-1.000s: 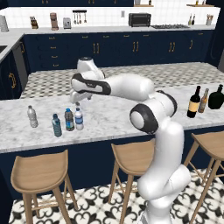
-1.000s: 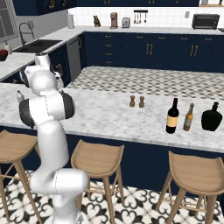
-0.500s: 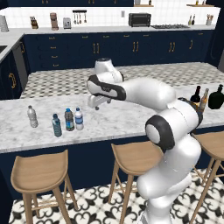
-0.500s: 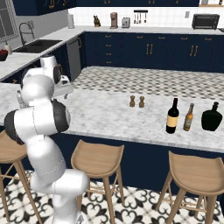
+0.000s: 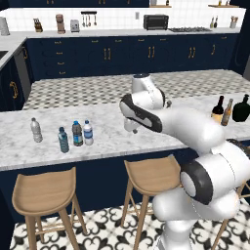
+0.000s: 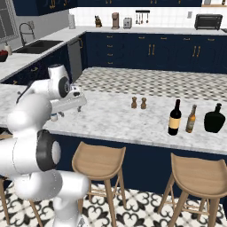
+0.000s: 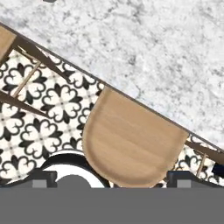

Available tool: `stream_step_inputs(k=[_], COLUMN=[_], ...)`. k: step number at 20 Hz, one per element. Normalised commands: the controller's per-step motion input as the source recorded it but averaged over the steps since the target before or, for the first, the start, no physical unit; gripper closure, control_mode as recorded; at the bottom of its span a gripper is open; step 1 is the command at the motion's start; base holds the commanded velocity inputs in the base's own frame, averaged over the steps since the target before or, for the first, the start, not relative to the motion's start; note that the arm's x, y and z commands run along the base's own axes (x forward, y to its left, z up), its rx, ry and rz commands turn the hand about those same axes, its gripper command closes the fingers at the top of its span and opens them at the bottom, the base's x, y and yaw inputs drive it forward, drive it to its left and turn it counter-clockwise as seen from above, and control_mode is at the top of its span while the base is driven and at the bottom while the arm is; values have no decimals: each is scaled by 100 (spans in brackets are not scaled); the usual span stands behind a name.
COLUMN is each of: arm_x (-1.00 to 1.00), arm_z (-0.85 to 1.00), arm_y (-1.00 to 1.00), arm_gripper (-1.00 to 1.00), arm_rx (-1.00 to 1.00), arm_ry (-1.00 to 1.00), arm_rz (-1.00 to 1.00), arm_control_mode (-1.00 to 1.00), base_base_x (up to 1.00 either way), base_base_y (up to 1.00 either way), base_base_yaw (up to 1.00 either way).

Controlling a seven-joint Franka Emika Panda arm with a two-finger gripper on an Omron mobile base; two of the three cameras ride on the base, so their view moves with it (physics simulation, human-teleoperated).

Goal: Move the plastic bottles in the middle to the plastics group, and the glass bottles in the middle to the glass group.

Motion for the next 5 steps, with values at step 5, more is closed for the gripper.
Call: stream_step_inputs(k=[5], arm_x=[-76], arm_z=[-2], arm_y=[-85], arm_gripper=[-100], arm_rx=[-2], arm_ry=[-2], arm_rz=[-13], arm_control_mode=[-100], base_base_x=[0], base_base_y=[0], base_base_yaw=[0])
